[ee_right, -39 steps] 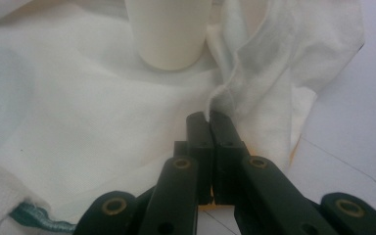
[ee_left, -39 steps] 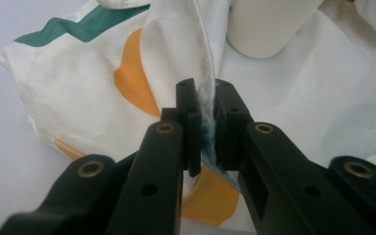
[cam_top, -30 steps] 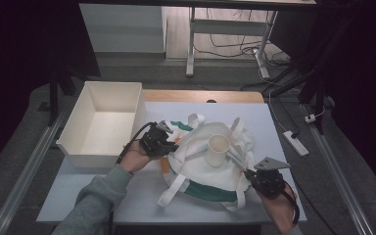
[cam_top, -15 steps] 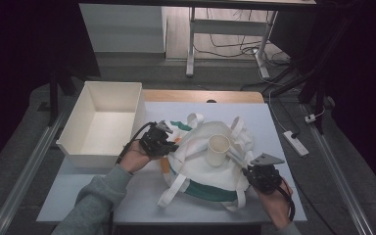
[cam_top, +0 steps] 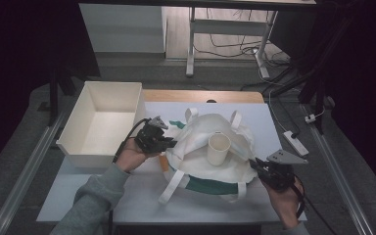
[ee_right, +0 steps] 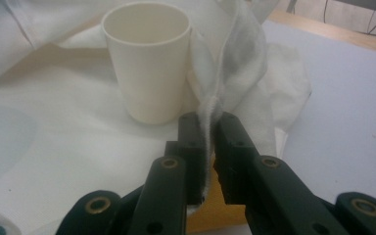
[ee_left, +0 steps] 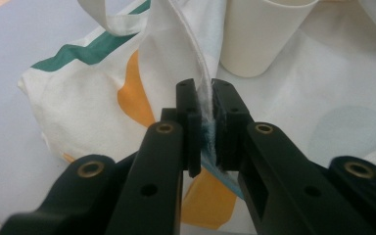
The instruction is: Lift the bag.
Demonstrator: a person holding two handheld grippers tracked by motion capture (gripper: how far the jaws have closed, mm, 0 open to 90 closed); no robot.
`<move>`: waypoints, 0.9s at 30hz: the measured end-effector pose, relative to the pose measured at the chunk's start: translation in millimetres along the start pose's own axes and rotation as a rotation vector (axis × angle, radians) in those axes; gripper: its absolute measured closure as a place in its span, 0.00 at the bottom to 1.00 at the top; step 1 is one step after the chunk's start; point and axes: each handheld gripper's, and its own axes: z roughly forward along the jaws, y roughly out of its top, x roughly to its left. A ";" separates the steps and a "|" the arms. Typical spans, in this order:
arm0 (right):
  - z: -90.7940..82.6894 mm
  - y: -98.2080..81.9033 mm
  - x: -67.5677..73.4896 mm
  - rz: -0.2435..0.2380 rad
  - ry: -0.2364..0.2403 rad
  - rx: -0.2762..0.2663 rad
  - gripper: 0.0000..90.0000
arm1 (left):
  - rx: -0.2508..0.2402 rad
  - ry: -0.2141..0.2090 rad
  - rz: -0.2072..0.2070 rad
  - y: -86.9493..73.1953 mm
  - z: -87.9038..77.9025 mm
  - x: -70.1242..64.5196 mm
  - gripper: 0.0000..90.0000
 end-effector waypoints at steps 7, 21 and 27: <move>-0.6 1.6 -1.4 0.000 0.016 -0.033 0.91 | -0.030 -0.002 0.002 1.6 -5.1 -2.2 0.92; -10.0 13.0 -3.1 -0.008 0.020 -0.123 0.92 | -0.087 0.004 -0.010 4.4 -22.1 0.2 0.92; -12.5 18.4 -2.3 -0.018 0.013 -0.150 0.92 | -0.133 0.009 -0.016 6.4 -36.6 3.4 0.92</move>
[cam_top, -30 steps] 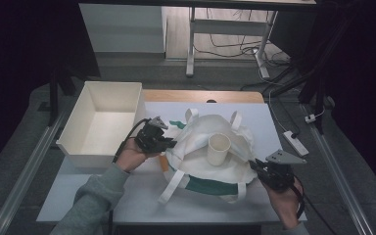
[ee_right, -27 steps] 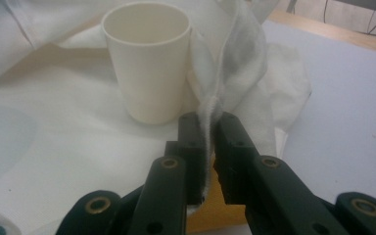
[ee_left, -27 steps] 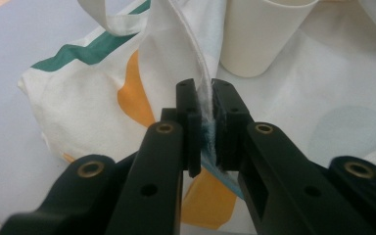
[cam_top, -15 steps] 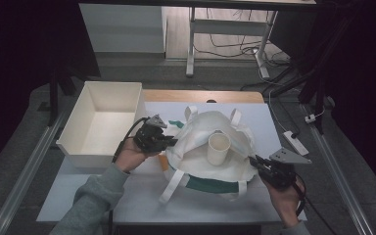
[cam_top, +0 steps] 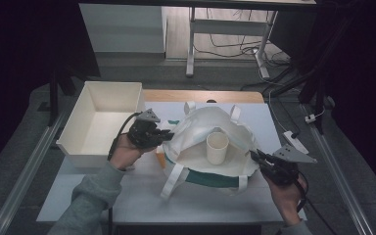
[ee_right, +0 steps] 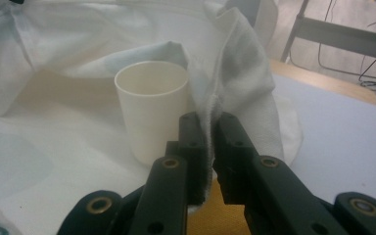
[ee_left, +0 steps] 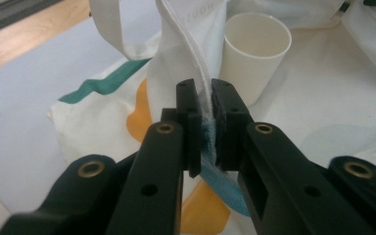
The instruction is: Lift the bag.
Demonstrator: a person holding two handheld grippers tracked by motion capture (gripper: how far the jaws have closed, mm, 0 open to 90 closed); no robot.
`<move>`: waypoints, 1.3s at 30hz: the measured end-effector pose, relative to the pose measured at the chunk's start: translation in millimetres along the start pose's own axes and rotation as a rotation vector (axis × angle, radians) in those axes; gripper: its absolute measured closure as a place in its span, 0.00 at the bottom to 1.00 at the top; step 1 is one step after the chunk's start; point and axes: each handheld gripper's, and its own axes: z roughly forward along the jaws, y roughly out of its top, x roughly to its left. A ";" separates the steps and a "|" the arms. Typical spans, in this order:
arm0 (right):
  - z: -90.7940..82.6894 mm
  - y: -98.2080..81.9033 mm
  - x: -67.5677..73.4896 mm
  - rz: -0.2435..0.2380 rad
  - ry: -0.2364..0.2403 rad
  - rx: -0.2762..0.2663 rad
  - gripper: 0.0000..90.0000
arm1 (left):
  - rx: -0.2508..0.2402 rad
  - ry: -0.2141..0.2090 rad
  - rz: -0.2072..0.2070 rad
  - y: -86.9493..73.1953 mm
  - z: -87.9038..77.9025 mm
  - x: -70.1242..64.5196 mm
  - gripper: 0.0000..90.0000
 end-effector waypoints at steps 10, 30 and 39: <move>0.2 13.6 1.9 -0.018 -0.003 -0.034 0.92 | -0.062 0.019 -0.026 2.7 -11.9 3.0 0.92; -1.1 43.0 -3.5 -0.036 -0.027 -0.121 0.92 | -0.184 0.033 -0.062 10.3 -30.6 7.5 0.92; 0.4 62.6 -6.3 -0.035 -0.023 -0.177 0.92 | -0.233 0.033 -0.070 17.0 -38.4 9.9 0.92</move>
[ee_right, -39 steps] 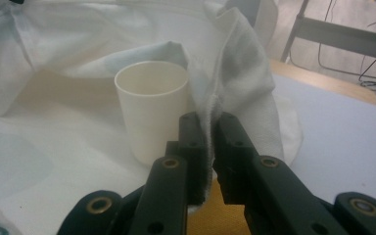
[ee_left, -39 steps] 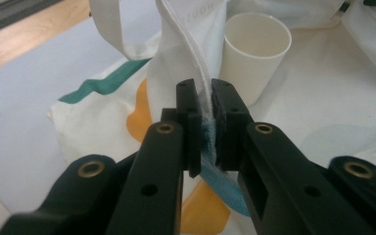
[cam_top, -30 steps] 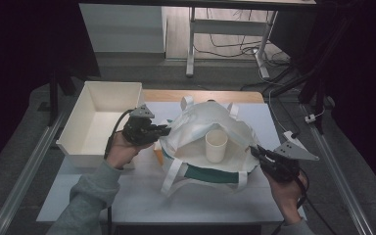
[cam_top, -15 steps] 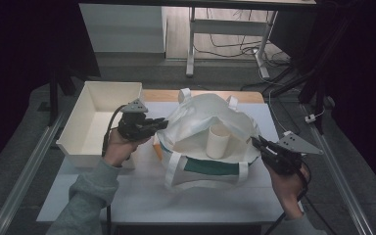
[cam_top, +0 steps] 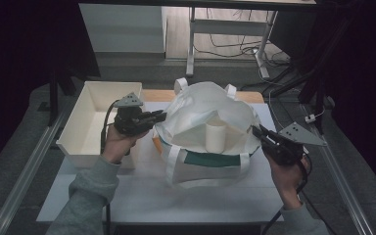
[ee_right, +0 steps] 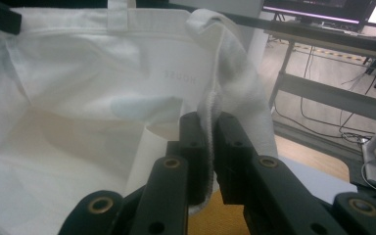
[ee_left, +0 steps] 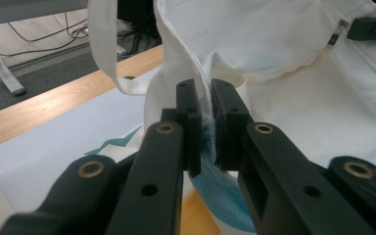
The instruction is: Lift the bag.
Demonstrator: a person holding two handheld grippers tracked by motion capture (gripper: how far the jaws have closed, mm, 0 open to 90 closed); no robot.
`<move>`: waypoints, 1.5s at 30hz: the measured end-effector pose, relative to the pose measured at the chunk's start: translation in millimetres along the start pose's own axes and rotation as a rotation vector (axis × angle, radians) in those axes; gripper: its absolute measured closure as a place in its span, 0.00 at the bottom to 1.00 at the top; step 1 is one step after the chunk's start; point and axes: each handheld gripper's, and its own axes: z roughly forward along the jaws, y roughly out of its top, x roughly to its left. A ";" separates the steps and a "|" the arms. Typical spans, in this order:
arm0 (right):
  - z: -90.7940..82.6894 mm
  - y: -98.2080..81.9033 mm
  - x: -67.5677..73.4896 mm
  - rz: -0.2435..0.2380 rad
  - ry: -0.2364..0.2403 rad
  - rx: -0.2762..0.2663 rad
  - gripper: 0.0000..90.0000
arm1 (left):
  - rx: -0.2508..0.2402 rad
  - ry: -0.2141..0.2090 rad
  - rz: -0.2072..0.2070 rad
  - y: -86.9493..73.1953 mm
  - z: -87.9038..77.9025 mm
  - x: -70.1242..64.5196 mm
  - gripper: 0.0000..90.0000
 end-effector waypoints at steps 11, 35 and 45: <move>-2.9 19.9 -5.9 0.002 -0.001 -0.043 0.93 | -0.064 0.015 -0.009 13.9 -14.3 4.5 0.92; 25.0 18.3 -17.2 0.001 -0.024 0.030 0.93 | 0.023 0.091 -0.005 7.8 13.0 16.8 0.92; 36.7 -21.3 -14.0 0.018 -0.020 0.108 0.93 | 0.093 0.089 -0.009 -19.3 26.8 13.9 0.92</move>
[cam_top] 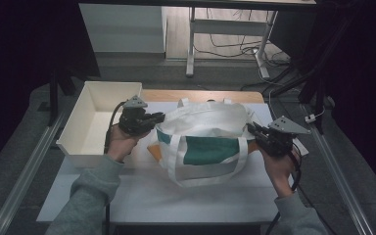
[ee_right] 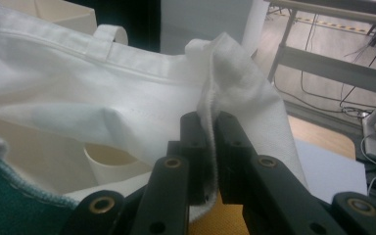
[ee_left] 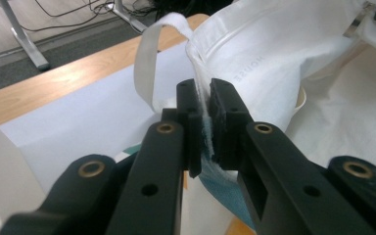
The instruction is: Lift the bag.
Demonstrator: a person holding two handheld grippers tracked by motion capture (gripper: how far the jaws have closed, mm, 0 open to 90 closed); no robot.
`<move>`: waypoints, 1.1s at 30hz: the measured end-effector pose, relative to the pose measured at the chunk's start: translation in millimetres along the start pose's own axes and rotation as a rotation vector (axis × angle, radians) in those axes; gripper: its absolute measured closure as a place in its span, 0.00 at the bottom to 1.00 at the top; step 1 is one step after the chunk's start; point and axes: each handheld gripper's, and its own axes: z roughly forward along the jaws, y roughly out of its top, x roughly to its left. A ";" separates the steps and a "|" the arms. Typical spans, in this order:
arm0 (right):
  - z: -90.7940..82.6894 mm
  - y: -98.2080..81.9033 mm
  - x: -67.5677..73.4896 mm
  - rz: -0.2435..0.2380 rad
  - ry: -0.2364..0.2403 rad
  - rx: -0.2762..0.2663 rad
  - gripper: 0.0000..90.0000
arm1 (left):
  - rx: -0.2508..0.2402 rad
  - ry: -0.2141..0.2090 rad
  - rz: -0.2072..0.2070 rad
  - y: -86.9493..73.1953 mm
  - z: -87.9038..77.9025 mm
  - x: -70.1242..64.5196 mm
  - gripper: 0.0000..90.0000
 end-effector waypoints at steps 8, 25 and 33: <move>-2.6 -19.5 1.3 0.010 0.005 0.026 0.93 | 0.047 -0.004 0.035 -13.4 6.4 -12.1 0.92; -8.6 -35.7 3.3 0.011 0.011 0.053 0.93 | 0.085 -0.016 0.042 -25.3 12.9 -18.1 0.91; -5.7 -41.3 3.1 0.005 0.009 0.072 0.93 | 0.101 -0.022 0.048 -27.5 17.1 -20.2 0.91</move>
